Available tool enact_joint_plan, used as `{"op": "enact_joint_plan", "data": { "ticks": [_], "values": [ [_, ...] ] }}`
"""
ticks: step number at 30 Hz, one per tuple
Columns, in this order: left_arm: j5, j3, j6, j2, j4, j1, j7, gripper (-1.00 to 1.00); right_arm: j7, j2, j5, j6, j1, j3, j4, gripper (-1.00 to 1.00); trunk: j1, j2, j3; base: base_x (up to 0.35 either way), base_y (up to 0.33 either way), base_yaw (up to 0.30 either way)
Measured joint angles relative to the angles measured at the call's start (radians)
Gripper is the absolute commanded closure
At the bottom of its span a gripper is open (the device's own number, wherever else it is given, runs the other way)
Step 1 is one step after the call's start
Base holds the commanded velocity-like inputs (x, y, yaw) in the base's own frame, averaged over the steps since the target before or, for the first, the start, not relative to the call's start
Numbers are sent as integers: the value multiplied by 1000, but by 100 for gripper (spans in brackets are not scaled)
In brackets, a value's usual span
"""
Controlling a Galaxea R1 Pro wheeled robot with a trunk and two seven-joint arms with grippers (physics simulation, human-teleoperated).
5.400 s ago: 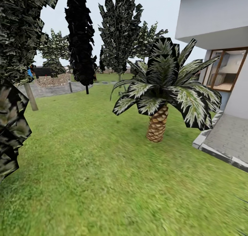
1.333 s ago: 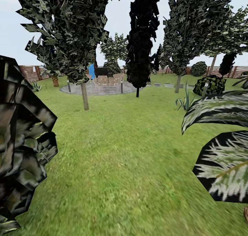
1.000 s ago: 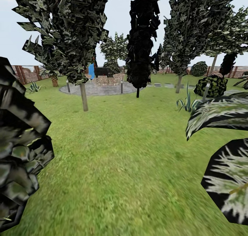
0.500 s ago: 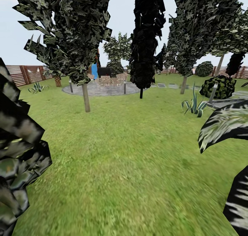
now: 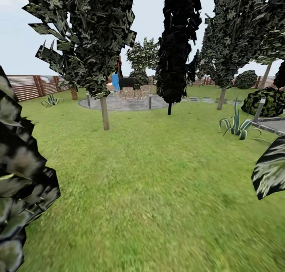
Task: Take the three Easter eggs out of the wicker basket on the lawn in the garden, then place them on the lawn next to a single tree (choose any tree) so that all three eggs are next to the same tree and none are left in the basket.
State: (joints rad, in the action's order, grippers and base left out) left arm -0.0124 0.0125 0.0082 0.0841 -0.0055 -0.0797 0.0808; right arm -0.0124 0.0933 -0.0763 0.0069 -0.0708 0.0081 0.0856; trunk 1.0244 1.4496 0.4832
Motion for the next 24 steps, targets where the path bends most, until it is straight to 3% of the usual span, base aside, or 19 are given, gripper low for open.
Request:
{"op": "enact_joint_plan", "data": {
  "ticks": [24],
  "values": [
    [0,0,-1,0,0,0,0,-100,-1,-1,0,1,0,1,0,-100,0,0,1,338,0,-53]
  ]
}}
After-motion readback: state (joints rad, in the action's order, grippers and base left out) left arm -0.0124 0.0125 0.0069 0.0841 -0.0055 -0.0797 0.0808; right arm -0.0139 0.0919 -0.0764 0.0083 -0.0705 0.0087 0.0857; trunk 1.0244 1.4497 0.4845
